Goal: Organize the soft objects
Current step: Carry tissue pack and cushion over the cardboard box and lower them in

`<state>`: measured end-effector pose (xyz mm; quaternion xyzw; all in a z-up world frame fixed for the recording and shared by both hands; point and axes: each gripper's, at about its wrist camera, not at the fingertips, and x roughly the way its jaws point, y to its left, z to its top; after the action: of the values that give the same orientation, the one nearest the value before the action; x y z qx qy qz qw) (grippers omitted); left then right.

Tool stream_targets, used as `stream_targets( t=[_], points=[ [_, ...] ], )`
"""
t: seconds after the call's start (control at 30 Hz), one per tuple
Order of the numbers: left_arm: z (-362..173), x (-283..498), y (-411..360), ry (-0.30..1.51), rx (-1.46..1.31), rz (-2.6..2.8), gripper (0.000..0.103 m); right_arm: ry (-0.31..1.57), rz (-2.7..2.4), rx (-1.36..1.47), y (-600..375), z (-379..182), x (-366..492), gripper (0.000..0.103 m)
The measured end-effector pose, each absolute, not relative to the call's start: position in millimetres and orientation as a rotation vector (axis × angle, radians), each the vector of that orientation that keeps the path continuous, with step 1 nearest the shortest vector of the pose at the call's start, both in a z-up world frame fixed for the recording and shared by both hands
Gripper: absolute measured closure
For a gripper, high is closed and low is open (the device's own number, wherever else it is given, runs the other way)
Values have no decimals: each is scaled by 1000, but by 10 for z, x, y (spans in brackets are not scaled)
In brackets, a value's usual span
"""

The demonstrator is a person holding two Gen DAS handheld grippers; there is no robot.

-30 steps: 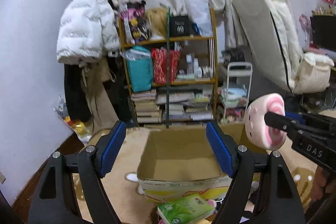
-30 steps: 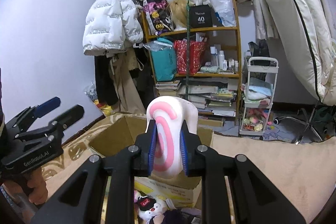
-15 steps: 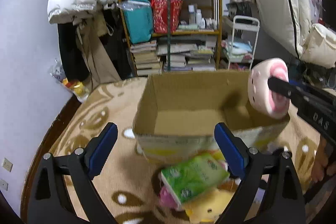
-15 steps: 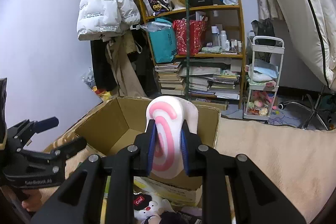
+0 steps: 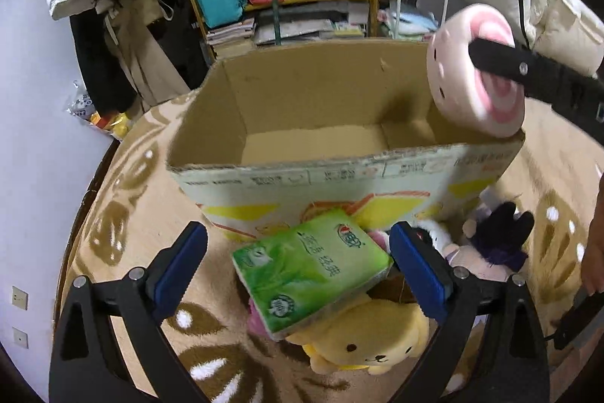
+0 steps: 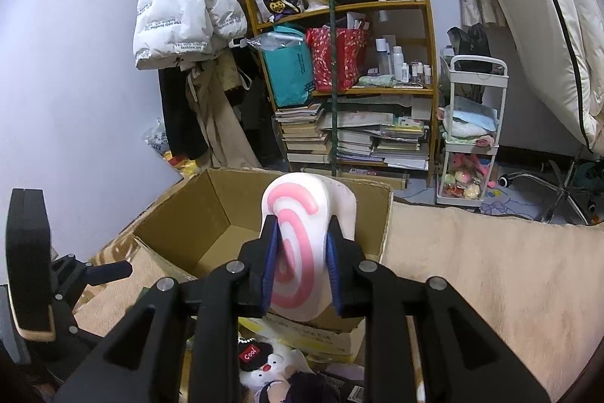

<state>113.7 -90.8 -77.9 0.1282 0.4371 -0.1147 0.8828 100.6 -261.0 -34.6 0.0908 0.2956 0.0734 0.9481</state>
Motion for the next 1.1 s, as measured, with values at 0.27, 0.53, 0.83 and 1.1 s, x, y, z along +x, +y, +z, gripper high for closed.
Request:
stream_targets(
  t=[0.27,0.53,0.83,1.1],
  points=[
    [-869,1133,-931,936,271,-251,15,627,156,190,-2611,-404,1025,77],
    [-794,1065,-852,904,248,-242,16,629,156,194,-2612,-414,1026,77],
    [-215,714,-679,618,201,-241,16,634,151,210,-2605,-447,997,75],
    [49,923,-644,500,153,-245,16,635,154,212,-2623,-452,1001,73]
  ],
)
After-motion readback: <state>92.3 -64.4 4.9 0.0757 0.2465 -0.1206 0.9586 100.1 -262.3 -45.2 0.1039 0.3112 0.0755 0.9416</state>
